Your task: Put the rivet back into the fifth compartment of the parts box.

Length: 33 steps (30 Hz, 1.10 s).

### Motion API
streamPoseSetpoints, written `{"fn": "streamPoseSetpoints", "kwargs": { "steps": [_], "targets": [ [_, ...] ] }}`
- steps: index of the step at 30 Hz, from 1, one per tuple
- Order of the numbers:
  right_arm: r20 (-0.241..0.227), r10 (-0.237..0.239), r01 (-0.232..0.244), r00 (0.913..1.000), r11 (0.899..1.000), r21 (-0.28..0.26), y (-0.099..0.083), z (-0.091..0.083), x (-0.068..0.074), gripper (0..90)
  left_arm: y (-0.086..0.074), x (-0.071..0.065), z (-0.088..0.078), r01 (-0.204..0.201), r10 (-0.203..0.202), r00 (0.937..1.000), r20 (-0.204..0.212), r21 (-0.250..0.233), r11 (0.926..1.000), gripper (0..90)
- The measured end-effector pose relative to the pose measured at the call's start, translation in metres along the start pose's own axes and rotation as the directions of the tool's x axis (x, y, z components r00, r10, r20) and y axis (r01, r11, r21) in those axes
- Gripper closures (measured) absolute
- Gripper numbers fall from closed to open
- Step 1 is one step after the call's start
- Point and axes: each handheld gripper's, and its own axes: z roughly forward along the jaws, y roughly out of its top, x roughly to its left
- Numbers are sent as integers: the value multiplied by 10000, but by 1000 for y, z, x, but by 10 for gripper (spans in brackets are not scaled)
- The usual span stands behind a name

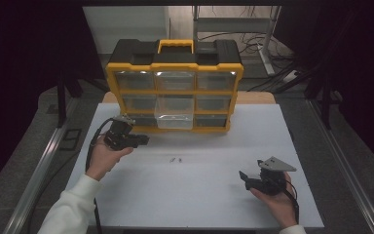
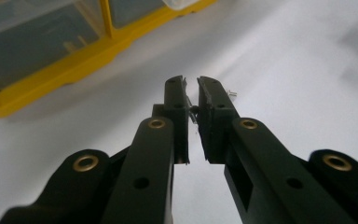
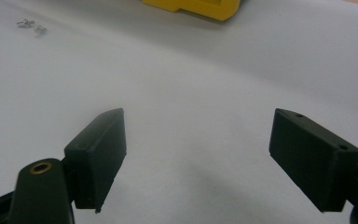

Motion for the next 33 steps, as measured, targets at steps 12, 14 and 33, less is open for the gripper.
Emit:
{"fn": "streamPoseSetpoints", "kwargs": {
  "steps": [12, 14, 33],
  "targets": [
    [3, 2, -2, 10000, 10000, 20, 0, 0, 0, 195, 10, -2, -14, -118, 114, 9998, -144, -287, 9995, 832],
    [2, 5, -5, 10000, 10000, 21, 0, 0, 0, 195, 13, -2, -18, -152, 144, 9997, -176, -413, 9990, 831],
    [-9, 37, -37, 10000, 10000, 31, 0, 1, 0, 195, 30, -1, -37, -242, 211, 9987, -459, -673, 9974, 832]
  ]
}}
